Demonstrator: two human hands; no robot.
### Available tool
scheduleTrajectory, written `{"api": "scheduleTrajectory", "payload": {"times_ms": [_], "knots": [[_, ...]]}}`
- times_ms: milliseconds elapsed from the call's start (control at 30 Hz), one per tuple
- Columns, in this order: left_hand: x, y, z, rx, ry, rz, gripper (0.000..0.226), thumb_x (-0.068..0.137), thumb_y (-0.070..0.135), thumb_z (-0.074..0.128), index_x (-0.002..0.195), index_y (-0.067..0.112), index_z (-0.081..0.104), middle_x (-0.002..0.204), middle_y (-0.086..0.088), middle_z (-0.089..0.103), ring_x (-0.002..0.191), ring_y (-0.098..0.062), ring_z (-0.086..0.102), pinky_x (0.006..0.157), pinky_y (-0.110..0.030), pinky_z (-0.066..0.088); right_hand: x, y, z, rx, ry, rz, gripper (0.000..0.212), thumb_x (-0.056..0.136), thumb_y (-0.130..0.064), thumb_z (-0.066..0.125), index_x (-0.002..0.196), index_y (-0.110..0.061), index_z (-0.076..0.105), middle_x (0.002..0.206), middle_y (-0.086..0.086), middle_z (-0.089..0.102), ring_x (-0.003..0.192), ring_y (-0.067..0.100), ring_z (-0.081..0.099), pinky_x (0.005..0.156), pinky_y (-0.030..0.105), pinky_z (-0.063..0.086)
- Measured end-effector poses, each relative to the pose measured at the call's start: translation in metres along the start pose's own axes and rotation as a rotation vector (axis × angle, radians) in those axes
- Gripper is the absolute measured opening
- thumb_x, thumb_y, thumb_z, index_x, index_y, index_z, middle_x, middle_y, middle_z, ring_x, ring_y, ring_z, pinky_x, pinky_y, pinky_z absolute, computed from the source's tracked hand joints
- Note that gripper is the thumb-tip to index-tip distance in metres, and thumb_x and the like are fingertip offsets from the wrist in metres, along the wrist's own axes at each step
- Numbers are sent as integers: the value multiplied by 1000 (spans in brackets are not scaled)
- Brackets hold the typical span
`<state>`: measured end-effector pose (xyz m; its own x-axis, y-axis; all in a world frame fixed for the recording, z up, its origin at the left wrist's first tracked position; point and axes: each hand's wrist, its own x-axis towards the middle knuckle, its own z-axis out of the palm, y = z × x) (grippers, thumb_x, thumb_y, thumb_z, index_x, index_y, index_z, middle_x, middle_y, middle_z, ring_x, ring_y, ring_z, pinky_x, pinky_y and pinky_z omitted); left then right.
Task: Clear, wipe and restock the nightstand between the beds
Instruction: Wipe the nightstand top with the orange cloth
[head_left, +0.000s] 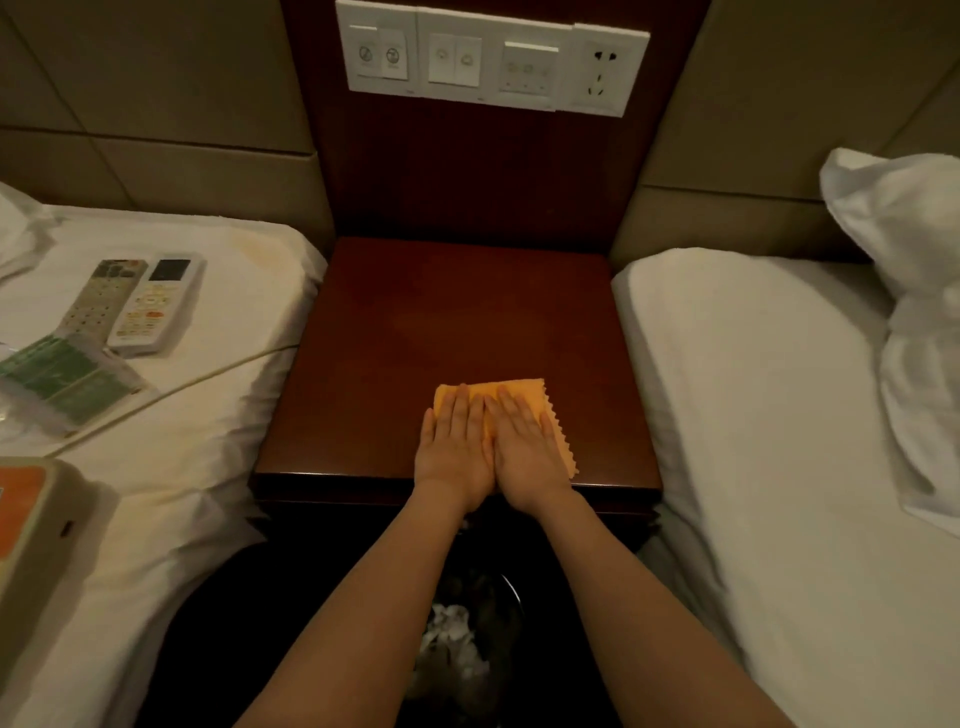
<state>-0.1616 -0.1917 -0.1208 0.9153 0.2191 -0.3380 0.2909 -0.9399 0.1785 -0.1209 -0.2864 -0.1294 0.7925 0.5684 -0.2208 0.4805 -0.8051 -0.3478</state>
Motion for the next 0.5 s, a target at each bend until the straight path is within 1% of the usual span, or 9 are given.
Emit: {"api": "scheduleTrajectory", "payload": {"times_ms": [267,367,500], "knots": [[12,80,14,35,-6,166,55,102,33,7,149,14,-14,156,-3,-24,144,-19,-23,116,-39,-12,-34,74,-19,-69,28,194,55,102,-31,21,151,-23,-2,159,-4,-10,147,11,-9,119,36,-4],[12,99,21,34,-1,225,55,102,33,8,150,15,-12,157,-2,-22,144,-18,-22,117,-39,-12,-47,90,-19,-83,45,261,57,102,-31,23,151,-23,-3,159,-3,-9,147,12,-8,120,36,-2],[9,109,25,35,-6,249,55,102,33,8,150,14,-12,157,-2,-22,144,-18,-22,116,-37,-12,-56,97,-16,-77,70,284,58,102,-30,25,151,-21,-3,160,-2,-8,147,12,-8,119,30,-2]]}}
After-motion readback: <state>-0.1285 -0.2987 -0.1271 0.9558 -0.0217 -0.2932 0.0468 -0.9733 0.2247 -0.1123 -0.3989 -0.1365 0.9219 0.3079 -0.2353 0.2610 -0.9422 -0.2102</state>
